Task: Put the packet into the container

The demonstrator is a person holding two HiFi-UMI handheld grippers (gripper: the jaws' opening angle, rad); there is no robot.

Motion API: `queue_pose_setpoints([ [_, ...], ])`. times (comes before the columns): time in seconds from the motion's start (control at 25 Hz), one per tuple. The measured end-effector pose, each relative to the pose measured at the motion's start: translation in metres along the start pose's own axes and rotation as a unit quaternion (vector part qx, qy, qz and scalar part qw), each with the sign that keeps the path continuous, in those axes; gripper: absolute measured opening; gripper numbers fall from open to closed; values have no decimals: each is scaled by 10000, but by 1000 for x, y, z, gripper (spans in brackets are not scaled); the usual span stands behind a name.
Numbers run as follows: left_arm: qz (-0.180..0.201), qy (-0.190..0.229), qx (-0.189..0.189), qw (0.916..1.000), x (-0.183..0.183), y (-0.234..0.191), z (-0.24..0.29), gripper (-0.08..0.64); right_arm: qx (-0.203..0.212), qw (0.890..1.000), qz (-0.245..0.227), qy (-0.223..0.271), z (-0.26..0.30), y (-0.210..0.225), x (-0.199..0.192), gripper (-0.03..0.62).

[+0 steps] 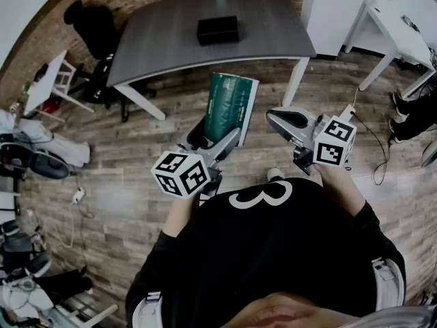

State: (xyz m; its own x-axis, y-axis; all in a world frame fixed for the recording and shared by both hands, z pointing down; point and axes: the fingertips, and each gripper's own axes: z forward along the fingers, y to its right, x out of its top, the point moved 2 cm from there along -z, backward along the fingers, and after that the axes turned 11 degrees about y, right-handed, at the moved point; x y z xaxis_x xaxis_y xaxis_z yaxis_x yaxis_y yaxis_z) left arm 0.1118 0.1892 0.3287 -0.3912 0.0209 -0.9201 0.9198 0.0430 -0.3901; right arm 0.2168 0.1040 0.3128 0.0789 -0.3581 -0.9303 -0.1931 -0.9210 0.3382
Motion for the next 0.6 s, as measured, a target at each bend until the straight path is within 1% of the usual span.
queue_pose_setpoints([
  [0.6, 31, 65, -57, 10000, 5, 2, -16, 429, 11, 10000, -67, 15, 4, -18, -3, 1],
])
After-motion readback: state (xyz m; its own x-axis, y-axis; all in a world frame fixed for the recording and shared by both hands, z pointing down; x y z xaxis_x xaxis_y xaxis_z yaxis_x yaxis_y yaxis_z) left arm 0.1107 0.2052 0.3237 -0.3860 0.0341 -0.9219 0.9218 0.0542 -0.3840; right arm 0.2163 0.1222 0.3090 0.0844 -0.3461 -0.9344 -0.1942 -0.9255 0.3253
